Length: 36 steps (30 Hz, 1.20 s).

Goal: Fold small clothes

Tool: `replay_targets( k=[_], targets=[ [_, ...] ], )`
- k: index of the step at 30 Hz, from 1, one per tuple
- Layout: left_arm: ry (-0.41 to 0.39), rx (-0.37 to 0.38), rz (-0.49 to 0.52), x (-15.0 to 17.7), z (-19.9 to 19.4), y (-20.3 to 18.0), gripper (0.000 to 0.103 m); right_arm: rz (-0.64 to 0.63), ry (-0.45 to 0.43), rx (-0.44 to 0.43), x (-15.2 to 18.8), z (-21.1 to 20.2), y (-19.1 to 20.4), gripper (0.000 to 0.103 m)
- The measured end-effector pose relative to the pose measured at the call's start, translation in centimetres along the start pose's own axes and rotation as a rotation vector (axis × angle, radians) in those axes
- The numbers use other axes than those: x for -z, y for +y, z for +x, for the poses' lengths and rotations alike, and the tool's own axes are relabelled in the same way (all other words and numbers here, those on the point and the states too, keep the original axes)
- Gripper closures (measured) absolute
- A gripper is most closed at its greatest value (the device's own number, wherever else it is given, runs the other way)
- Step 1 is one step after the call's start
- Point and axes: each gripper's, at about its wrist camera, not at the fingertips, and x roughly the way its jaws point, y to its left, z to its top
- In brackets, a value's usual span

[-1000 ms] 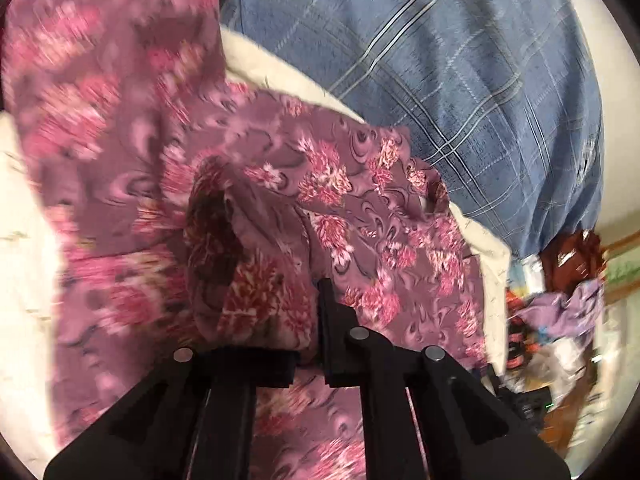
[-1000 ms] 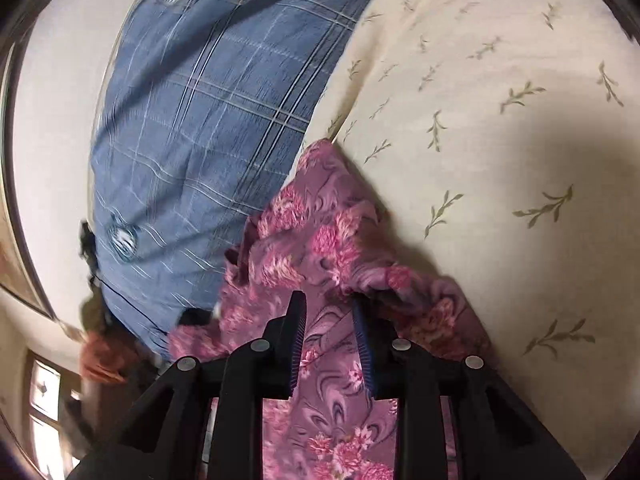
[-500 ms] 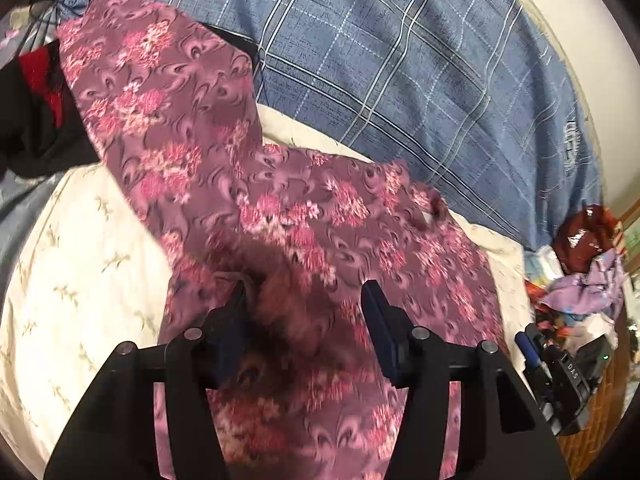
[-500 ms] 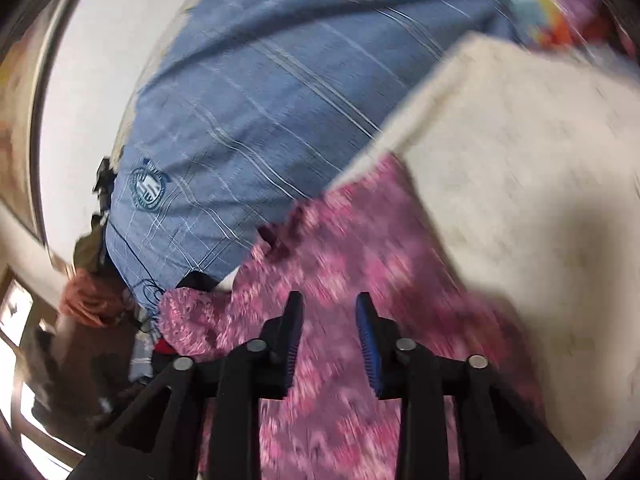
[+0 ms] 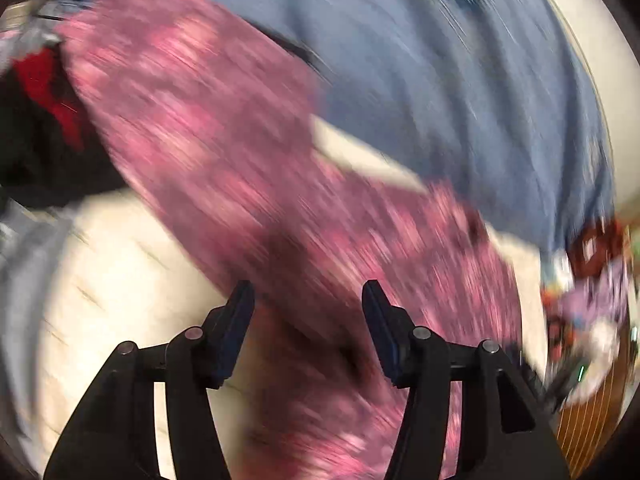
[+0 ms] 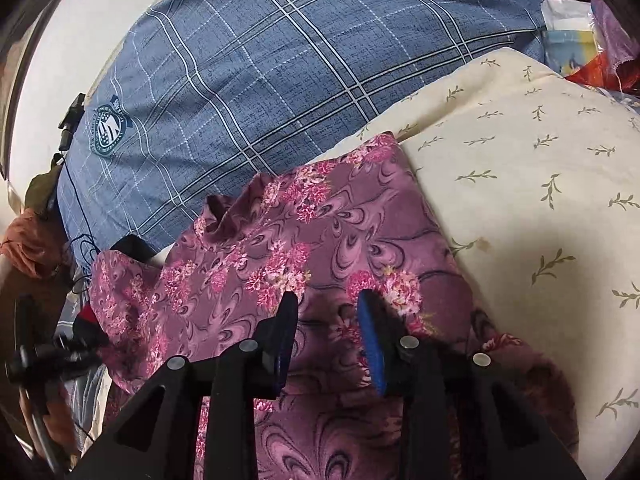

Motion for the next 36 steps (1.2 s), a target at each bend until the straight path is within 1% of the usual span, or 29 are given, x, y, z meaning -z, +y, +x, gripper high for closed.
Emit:
replay_targets(
  k=[2, 4, 7, 9, 11, 13, 14, 16, 17, 18, 19, 20, 22, 25, 27, 29, 32, 36],
  targets=[
    [-0.047, -0.030, -0.065, -3.4, -1.6, 3.8, 0.043, 0.001, -0.004, -0.004, 0.0, 0.1, 0.1, 0.068],
    [-0.057, -0.039, -0.155, -6.9, -2.1, 7.8, 0.041, -0.002, -0.008, -0.002, 0.0, 0.1, 0.1, 0.068],
    [-0.089, -0.021, -0.308, -11.3, -2.0, 13.7, 0.041, -0.011, -0.012, 0.006, 0.1, 0.2, 0.3, 0.067],
    [-0.102, 0.012, -0.379, -12.9, -1.6, 16.0, 0.041, -0.017, -0.013, 0.014, 0.1, 0.2, 0.4, 0.067],
    [-0.122, 0.050, -0.439, -13.9, -1.1, 17.6, 0.041, -0.022, -0.013, 0.019, 0.1, 0.3, 0.5, 0.066],
    [-0.126, 0.095, -0.473, -14.5, -0.4, 18.7, 0.041, -0.027, -0.013, 0.023, 0.1, 0.4, 0.5, 0.066],
    [-0.124, 0.106, -0.484, -14.9, 0.0, 19.1, 0.041, -0.029, -0.012, 0.024, 0.1, 0.4, 0.6, 0.065],
    [-0.136, 0.127, -0.508, -15.1, 0.5, 19.4, 0.046, -0.033, -0.011, 0.025, 0.1, 0.5, 0.6, 0.065],
    [-0.147, 0.137, -0.517, -15.1, 0.6, 19.3, 0.053, -0.035, -0.011, 0.026, 0.1, 0.5, 0.7, 0.064],
    [-0.161, 0.150, -0.521, -15.1, 0.5, 19.3, 0.075, -0.035, -0.011, 0.025, 0.1, 0.5, 0.7, 0.064],
    [-0.173, 0.166, -0.516, -15.0, 0.1, 19.3, 0.090, -0.035, -0.012, 0.024, 0.1, 0.5, 0.7, 0.064],
    [-0.184, 0.166, -0.510, -14.9, -0.4, 19.2, 0.091, -0.035, -0.012, 0.024, 0.1, 0.5, 0.7, 0.064],
    [-0.210, 0.154, -0.485, -14.6, -1.5, 19.2, 0.099, -0.033, -0.012, 0.019, 0.1, 0.5, 0.6, 0.064],
    [-0.229, 0.157, -0.447, -14.2, -3.5, 18.1, 0.099, -0.029, -0.015, 0.011, 0.1, 0.5, 0.5, 0.064],
    [-0.239, 0.170, -0.414, -13.7, -4.9, 16.8, 0.099, -0.027, -0.016, 0.007, 0.1, 0.4, 0.4, 0.064],
    [-0.246, 0.202, -0.379, -13.1, -6.1, 15.0, 0.100, -0.023, -0.017, 0.003, 0.1, 0.4, 0.4, 0.064],
    [-0.243, 0.232, -0.309, -11.8, -7.8, 11.2, 0.100, -0.020, -0.019, -0.002, 0.1, 0.4, 0.3, 0.064],
    [-0.240, 0.262, -0.203, -9.7, -9.1, 5.7, 0.100, -0.016, -0.021, -0.008, 0.1, 0.4, 0.2, 0.064]
  ],
)
